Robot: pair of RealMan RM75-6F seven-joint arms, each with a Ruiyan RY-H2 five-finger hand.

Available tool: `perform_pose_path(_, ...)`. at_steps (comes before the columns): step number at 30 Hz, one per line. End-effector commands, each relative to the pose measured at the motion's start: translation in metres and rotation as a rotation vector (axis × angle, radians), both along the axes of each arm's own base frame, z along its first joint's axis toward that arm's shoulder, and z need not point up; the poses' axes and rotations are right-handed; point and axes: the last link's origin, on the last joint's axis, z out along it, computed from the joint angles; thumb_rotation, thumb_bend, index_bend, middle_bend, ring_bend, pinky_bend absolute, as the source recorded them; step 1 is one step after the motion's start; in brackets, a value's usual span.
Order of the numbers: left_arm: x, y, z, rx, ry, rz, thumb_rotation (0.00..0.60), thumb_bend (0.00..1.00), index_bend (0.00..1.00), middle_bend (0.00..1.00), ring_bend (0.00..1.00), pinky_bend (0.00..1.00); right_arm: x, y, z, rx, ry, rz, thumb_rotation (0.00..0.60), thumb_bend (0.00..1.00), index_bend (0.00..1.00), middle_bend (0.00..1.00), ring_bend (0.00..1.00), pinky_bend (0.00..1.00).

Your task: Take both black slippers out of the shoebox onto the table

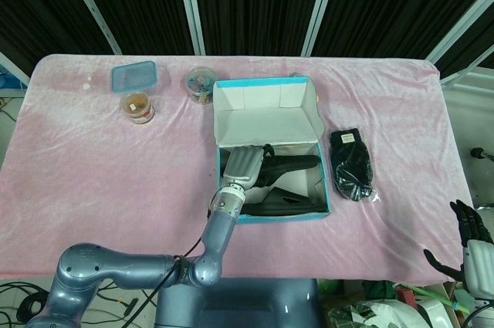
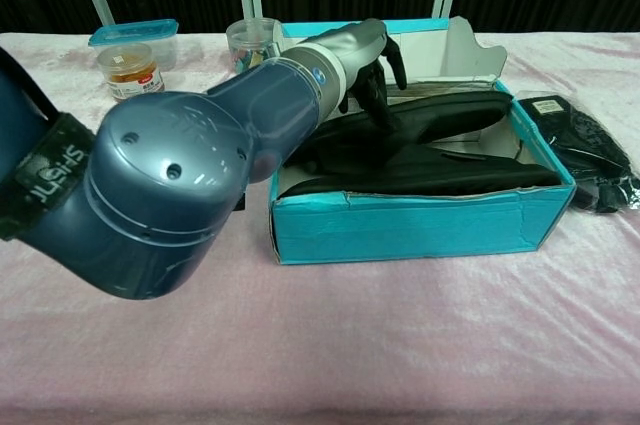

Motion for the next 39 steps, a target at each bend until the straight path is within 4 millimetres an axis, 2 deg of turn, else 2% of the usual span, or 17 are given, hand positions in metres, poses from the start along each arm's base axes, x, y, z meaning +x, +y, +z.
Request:
perform_pose_path(1,-0.007,0.006,-0.001,0.069,0.048,-0.021,0.6,0.44,0.4,0.57,0.47,0.53,-0.003,0.003,0.003,-0.01,-0.002,-0.014,0.6,0.11,0.03,0.04,0.0,0.18)
perform_pose_path(7,-0.012,0.01,0.002,0.092,0.016,-0.034,0.6,0.46,0.42,0.58,0.48,0.55,0.0,0.0,0.002,-0.011,-0.004,0.0,0.6,0.11,0.03,0.04,0.0,0.18)
perform_pose_path(13,-0.015,0.011,0.013,0.081,-0.049,-0.072,0.6,0.46,0.41,0.59,0.48,0.55,0.003,-0.004,0.001,-0.007,-0.002,0.015,0.6,0.11,0.03,0.04,0.0,0.18)
perform_pose_path(23,-0.023,0.008,0.05,0.068,-0.251,-0.131,0.6,0.46,0.42,0.6,0.49,0.57,0.008,-0.01,0.003,-0.004,0.008,0.03,0.6,0.11,0.03,0.04,0.0,0.18)
perform_pose_path(25,-0.02,0.005,0.062,0.058,-0.326,-0.145,0.6,0.46,0.42,0.6,0.49,0.57,0.009,-0.011,0.003,-0.002,0.012,0.036,0.6,0.11,0.03,0.04,0.0,0.18)
perform_pose_path(30,-0.022,0.0,0.085,0.066,-0.383,-0.175,0.6,0.46,0.42,0.6,0.49,0.56,0.011,-0.012,0.004,-0.003,0.016,0.038,0.6,0.1,0.03,0.04,0.0,0.18)
perform_pose_path(31,-0.03,0.0,0.102,0.104,-0.383,-0.179,0.6,0.46,0.42,0.6,0.49,0.56,0.011,-0.012,0.004,-0.001,0.018,0.038,0.6,0.1,0.03,0.04,0.0,0.18)
perform_pose_path(32,-0.037,-0.002,0.11,0.111,-0.371,-0.179,0.6,0.46,0.42,0.6,0.49,0.56,0.011,-0.013,0.004,0.0,0.017,0.039,0.6,0.11,0.03,0.04,0.0,0.18)
perform_pose_path(35,-0.049,-0.006,0.123,0.128,-0.339,-0.175,0.6,0.46,0.41,0.6,0.49,0.56,0.011,-0.013,0.003,0.002,0.015,0.039,0.6,0.11,0.03,0.04,0.0,0.18)
perform_pose_path(37,-0.076,-0.009,0.14,0.18,-0.253,-0.148,0.6,0.46,0.41,0.6,0.49,0.56,0.011,-0.015,0.002,0.006,0.012,0.041,0.6,0.11,0.03,0.04,0.0,0.18)
perform_pose_path(39,-0.089,-0.011,0.147,0.192,-0.211,-0.127,0.6,0.46,0.41,0.6,0.49,0.56,0.011,-0.016,0.001,0.007,0.01,0.042,0.6,0.11,0.03,0.04,0.0,0.18)
